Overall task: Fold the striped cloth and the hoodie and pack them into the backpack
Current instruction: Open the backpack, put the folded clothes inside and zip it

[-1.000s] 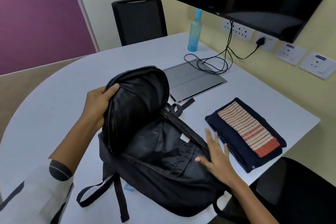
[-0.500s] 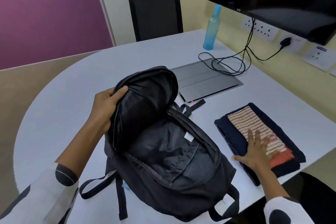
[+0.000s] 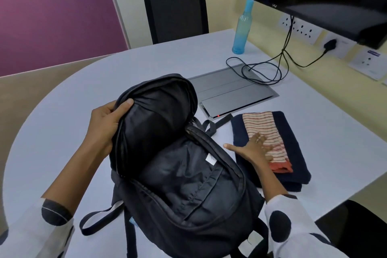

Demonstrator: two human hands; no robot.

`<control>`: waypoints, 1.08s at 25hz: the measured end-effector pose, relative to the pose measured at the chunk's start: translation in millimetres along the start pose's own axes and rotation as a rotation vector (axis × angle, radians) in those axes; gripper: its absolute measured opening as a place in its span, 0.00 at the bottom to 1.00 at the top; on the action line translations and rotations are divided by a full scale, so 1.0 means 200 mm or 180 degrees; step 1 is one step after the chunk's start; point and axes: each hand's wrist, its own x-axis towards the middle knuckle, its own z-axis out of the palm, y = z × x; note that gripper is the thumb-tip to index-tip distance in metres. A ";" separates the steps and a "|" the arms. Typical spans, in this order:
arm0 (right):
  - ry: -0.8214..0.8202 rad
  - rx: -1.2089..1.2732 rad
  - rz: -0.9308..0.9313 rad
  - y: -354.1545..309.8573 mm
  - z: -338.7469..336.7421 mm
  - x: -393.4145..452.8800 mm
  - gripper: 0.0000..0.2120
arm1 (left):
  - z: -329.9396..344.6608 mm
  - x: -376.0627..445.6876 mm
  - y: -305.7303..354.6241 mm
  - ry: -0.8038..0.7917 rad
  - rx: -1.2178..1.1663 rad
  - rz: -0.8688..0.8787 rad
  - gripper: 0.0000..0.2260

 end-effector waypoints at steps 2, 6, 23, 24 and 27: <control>-0.0011 -0.0690 -0.0241 0.05 -0.03 -0.01 0.66 | 0.00 0.02 0.01 -0.0028 0.0027 0.0035 0.07; 0.0314 -0.1993 -0.1387 0.39 -0.02 0.00 0.70 | 0.00 0.04 0.02 -0.0073 0.0067 0.0114 0.05; 0.0948 -0.2416 -0.1879 0.44 -0.03 0.14 0.48 | -0.03 0.14 0.02 0.0056 0.0065 0.0129 0.05; 0.1042 -0.2465 -0.1855 0.45 -0.01 0.14 0.54 | -0.04 0.14 0.02 0.0054 0.0065 0.0120 0.05; 0.0781 -0.2176 -0.1468 0.46 0.05 0.17 0.67 | -0.05 0.12 0.01 0.0038 0.0065 0.0103 0.05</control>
